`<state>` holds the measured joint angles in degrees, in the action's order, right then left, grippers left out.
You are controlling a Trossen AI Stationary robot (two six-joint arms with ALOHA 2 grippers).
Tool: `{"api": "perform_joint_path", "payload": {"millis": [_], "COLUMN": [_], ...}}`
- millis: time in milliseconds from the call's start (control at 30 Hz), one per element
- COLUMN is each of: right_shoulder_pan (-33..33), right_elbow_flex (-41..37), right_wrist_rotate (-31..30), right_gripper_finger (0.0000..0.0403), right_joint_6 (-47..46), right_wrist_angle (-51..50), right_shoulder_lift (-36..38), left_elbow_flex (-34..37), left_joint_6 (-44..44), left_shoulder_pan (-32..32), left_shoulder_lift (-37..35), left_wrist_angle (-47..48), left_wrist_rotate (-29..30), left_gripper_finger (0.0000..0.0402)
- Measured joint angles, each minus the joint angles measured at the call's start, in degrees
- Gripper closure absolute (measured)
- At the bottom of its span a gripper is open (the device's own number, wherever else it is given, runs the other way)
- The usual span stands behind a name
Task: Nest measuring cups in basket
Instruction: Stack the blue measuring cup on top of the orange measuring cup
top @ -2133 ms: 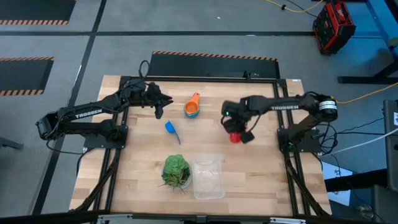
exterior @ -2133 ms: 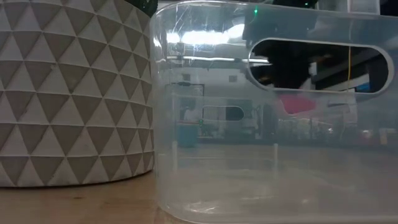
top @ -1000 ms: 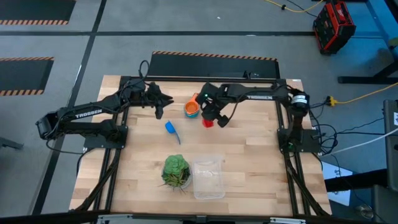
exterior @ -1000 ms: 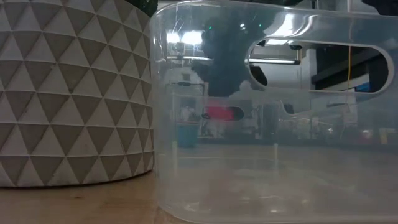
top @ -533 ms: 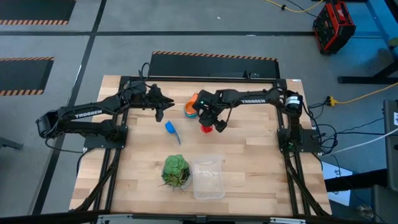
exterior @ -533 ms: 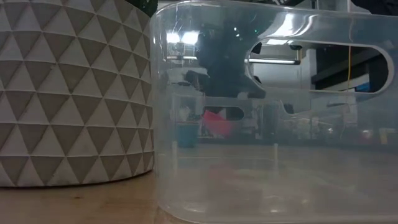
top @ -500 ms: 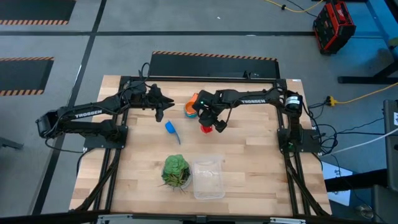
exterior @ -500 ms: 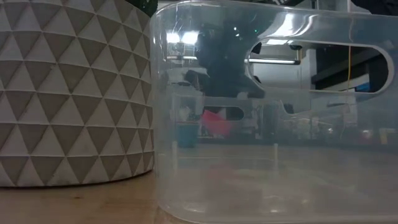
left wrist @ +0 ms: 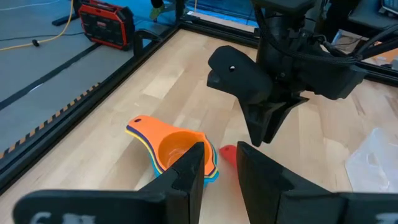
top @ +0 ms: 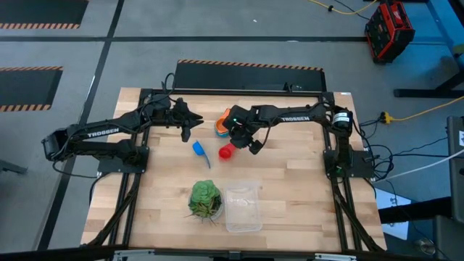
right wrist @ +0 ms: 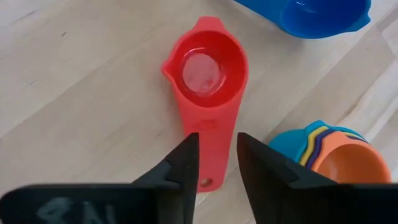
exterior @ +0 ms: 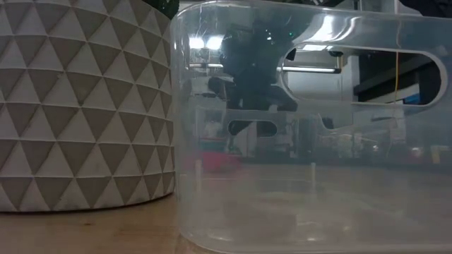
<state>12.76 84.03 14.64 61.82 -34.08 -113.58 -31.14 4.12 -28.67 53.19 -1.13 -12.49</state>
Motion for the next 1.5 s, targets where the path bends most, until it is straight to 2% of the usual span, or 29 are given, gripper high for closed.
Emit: {"api": "perform_joint_path", "payload": {"millis": [100,267,467,700,933,1133,1333,1500], "right_shoulder_pan": [-0.37,-0.66,-0.33,0.5,2.38,3.9,5.3,6.34], "right_elbow_flex": [0.19,4.23,7.06,6.98,0.78,-10.31,-21.33,-28.48], "right_wrist_rotate": [-0.47,-1.97,-2.09,-2.94,-3.03,-3.04,-3.03,-3.01], "right_gripper_finger": [0.0286,0.0286,0.0286,0.0286,0.0286,0.0286,0.0286,0.0286], "right_joint_6": [-0.15,-5.93,-6.1,-11.79,-17.9,-22.79,-23.04,-23.14], "right_wrist_angle": [-0.43,-7.26,-14.84,-18.96,-20.49,-16.1,-10.5,-5.44], "right_shoulder_lift": [0.0,0.67,6.14,14.34,22.75,30.84,37.03,40.21], "left_elbow_flex": [0.0,0.0,0.0,-1.2,-8.69,-19.71,-31.62,-36.44], "left_joint_6": [0.18,0.24,1.14,2.04,3.04,3.55,9.26,13.33], "left_shoulder_pan": [0.01,0.28,2.85,8.07,13.0,15.39,16.2,16.49], "left_shoulder_lift": [0.0,0.0,0.11,0.13,4.94,14.27,24.56,31.01], "left_wrist_angle": [0.0,-0.16,-5.59,-10.26,-8.95,2.43,17.82,26.37], "left_wrist_rotate": [-0.01,-1.23,-1.42,2.63,5.92,7.97,10.03,10.17], "left_gripper_finger": [0.0315,0.0312,0.0312,0.0312,0.0311,0.0314,0.0314,0.0314]}}
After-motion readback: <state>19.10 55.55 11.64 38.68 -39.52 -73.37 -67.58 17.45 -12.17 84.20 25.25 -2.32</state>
